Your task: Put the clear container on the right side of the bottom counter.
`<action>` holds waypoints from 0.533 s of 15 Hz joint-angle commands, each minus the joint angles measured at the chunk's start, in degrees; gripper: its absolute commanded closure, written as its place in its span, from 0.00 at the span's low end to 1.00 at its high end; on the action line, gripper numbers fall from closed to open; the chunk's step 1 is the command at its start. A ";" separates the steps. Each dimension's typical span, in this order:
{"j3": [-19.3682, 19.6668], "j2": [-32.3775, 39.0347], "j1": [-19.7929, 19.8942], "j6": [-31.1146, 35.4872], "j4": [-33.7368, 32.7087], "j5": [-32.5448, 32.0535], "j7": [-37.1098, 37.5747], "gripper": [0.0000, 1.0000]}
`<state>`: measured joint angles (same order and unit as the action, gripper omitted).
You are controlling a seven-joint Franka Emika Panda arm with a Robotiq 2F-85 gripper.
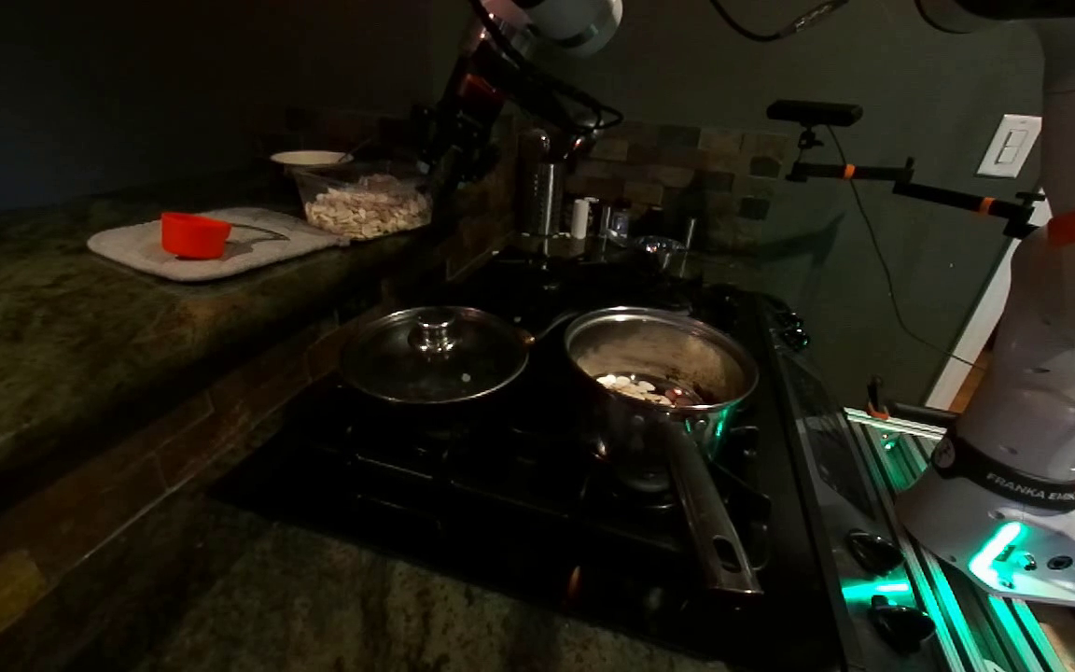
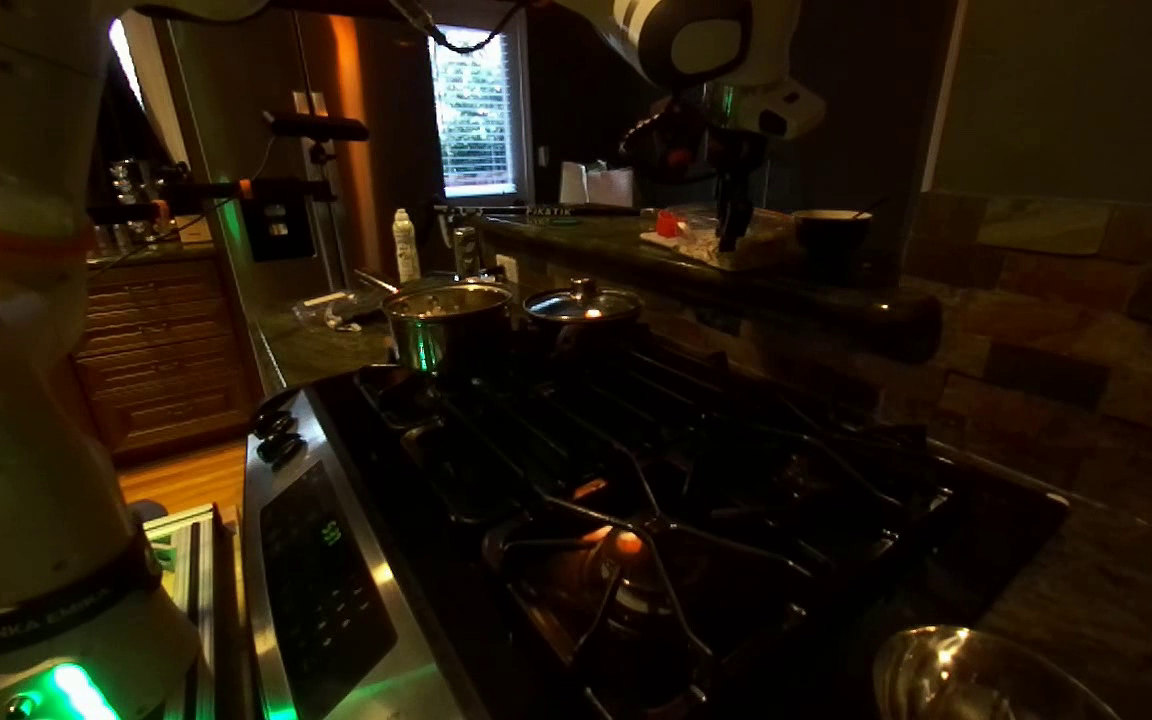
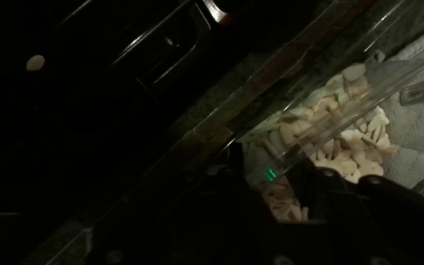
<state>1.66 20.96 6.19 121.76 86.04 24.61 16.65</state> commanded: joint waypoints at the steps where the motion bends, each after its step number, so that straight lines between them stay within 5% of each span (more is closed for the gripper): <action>1: -0.17 -1.51 -0.34 1.50 2.24 0.34 -0.94 0.97; 8: -0.22 -1.74 -0.02 0.33 2.00 0.96 -0.78 0.98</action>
<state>1.65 20.75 6.09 121.77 86.04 24.61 16.57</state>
